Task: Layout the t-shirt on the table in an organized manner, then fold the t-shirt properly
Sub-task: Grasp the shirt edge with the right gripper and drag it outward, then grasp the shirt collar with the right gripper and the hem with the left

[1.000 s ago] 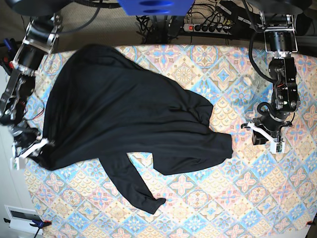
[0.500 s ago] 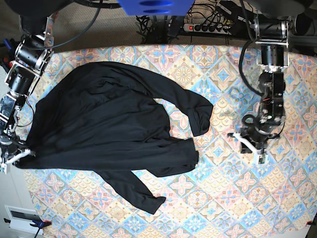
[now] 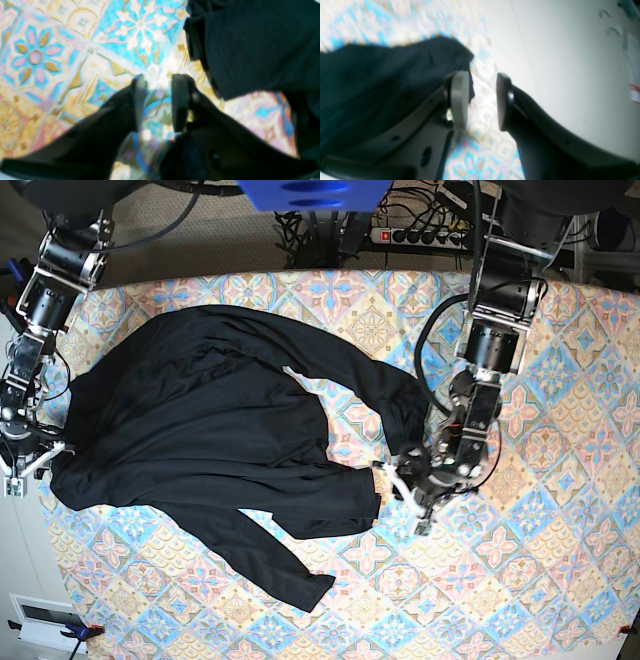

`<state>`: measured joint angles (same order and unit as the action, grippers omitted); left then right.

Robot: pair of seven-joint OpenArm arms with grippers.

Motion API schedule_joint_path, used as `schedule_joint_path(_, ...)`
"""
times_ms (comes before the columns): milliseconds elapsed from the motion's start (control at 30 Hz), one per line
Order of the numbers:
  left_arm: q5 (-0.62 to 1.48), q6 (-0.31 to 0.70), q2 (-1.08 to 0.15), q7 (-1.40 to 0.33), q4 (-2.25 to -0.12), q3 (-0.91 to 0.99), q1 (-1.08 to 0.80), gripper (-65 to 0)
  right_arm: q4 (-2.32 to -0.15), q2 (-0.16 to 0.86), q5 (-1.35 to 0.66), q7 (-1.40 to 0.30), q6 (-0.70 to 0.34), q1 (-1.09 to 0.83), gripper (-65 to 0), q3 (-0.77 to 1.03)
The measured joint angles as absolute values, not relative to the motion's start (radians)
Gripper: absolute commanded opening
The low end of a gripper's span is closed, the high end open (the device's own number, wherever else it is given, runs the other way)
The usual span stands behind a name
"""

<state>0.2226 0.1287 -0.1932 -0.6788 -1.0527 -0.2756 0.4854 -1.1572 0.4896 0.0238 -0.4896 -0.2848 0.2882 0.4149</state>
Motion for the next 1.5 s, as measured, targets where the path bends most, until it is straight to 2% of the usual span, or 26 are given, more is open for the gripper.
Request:
schedule_joint_path(100,0.224,0.128,-0.146,-0.591,-0.971,-0.276,0.513,-34.9,-1.259,0.468,-0.007,-0.463,-0.284,0.227,-47.1,0.415)
schedule_joint_path(200,0.226,0.129,-0.11,-0.572,-0.844,-0.286,0.551,-30.8,-1.325,0.441,-0.08,-0.477,-0.294,0.145,-47.1,0.413)
schedule_joint_path(333,0.22,0.125,-0.068,-0.446,-0.717,-0.403,0.597,-32.0,-1.405,0.435,-0.137,-0.536,-0.287,0.06,-47.2,0.411)
schedule_joint_path(433,0.224,0.124,-0.038,-0.348,-0.667,-0.462,0.607,-38.7,-1.485,0.435,-0.232,-0.545,-0.283,0.031,-47.2,0.414)
schedule_joint_path(567,0.234,0.135,-0.025,-0.344,-0.654,-0.467,0.629,-62.3,-1.571,0.415,-0.286,-0.574,-0.284,-0.055,-47.3,0.414)
schedule_joint_path(600,0.233,0.131,-0.025,-0.344,-0.672,-0.466,0.631,-65.0,-1.583,0.414,-0.305,-0.582,-0.287,-0.081,-47.3,0.413)
schedule_joint_path(700,0.233,0.132,-0.058,-0.353,-0.811,-0.466,0.632,-63.8,-1.651,0.411,-0.384,-0.58,-0.285,-0.161,-47.3,0.414)
schedule_joint_path(833,0.237,0.128,-0.149,-0.366,-1.071,-0.464,0.649,-65.0,-1.75,0.381,-0.429,-0.579,-0.377,-0.243,-47.3,0.389)
schedule_joint_path(1067,0.357,0.143,-0.208,-0.572,-1.369,-0.298,0.655,-65.0,-1.913,0.382,-0.439,-0.572,-0.392,-0.283,-47.3,0.103)
schedule_joint_path(1267,0.394,0.133,-0.269,-0.673,-1.626,-0.157,0.737,-65.0,-1.925,0.382,-0.434,-0.579,-0.396,-0.287,-47.3,-0.073)
schedule_joint_path(1400,0.387,0.139,-0.3,-0.7,-1.647,-0.138,0.812,-65.0,-1.925,0.388,-0.426,-0.579,-0.389,-0.276,-47.1,-0.155)
schedule_joint_path(1500,0.389,0.147,-0.299,-0.68,-1.546,-0.138,0.881,-65.0,-1.925,0.381,-0.429,-0.57,-0.397,-0.26,-47.1,-0.216)
